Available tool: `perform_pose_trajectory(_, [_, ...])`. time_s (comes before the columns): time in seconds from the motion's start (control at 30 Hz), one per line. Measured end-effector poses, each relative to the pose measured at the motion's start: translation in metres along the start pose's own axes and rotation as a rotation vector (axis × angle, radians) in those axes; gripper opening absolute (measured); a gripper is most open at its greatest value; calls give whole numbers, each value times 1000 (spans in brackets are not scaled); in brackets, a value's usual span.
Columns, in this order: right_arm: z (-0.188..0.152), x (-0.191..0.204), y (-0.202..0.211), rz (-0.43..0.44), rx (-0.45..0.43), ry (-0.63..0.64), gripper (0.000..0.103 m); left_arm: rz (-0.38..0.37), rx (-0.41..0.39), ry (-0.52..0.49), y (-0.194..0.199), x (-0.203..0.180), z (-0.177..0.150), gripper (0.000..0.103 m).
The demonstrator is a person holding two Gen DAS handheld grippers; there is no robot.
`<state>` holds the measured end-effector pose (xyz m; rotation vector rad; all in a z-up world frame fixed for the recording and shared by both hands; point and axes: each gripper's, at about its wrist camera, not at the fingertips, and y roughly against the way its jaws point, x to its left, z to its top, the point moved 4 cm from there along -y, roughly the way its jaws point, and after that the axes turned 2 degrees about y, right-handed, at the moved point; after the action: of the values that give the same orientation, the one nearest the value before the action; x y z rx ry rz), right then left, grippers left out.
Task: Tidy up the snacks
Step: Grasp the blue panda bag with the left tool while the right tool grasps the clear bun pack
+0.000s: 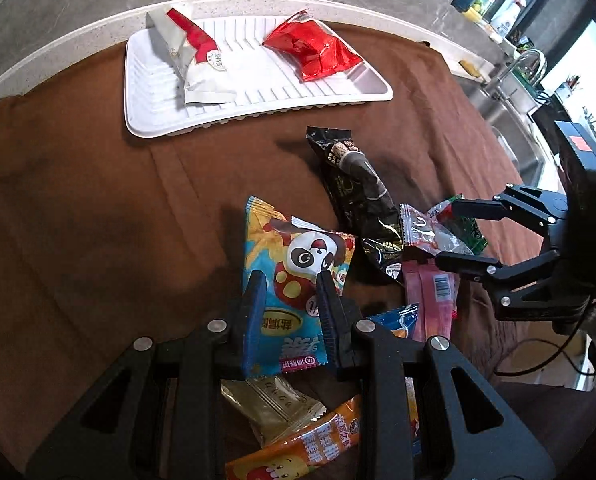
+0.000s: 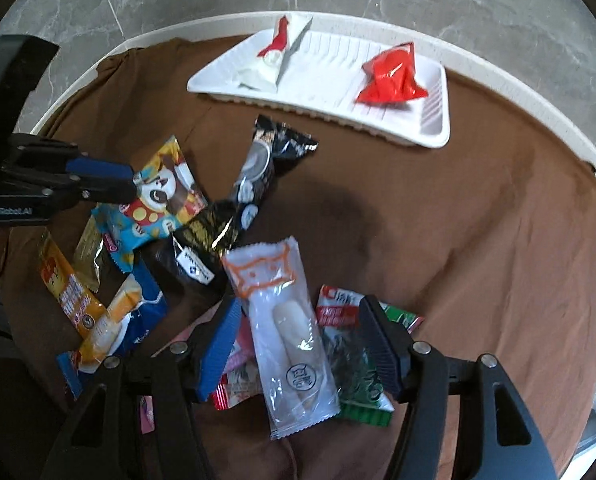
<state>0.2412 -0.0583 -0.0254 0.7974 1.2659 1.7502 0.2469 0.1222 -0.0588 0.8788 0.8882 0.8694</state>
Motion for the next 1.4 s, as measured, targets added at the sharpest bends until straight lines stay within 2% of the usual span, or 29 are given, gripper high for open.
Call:
perform_pose_trajectory(0.27, [-6, 0, -7, 23, 28, -8, 65, -31, 14, -5, 0, -6, 2, 24])
perform_pose_trajectory(0.4, [-6, 1, -8, 33, 30, -12, 65, 3, 19, -24, -5, -5, 2, 24])
perform_pose_trajectory(0.6, [-7, 3, -10, 41, 30, -18, 65, 13, 8, -39, -11, -6, 2, 26])
perform_pose_trajectory(0.7, [-8, 3, -10, 45, 29, -22, 65, 12, 5, -27, -13, -5, 3, 32])
perform_pose_trajectory(0.73, [-9, 3, -10, 46, 28, -23, 65, 14, 6, -28, -13, -5, 4, 43])
perform_pose_trajectory(0.77, [-9, 3, -10, 47, 27, -25, 65, 13, 17, -27, -15, -5, 4, 59])
perform_pose_trajectory(0.8, [-9, 3, -10, 48, 26, -27, 65, 14, 35, -27, -18, -5, 3, 63])
perform_pose_trajectory(0.97, [-10, 3, -10, 50, 23, -34, 65, 70, 36, -79, -26, -10, 0, 64])
perform_pose_trajectory(1.27, [-10, 0, -11, 60, 25, -47, 65, 78, 20, -83, -34, -8, 0, 64])
perform_pose_trajectory(1.33, [-10, -1, -11, 61, 28, -56, 61, 79, 21, -74, -36, -5, 1, 65])
perform_pose_trajectory(1.4, [-9, -5, -11, 59, 31, -66, 47, 77, 20, -63, -38, -3, 2, 65])
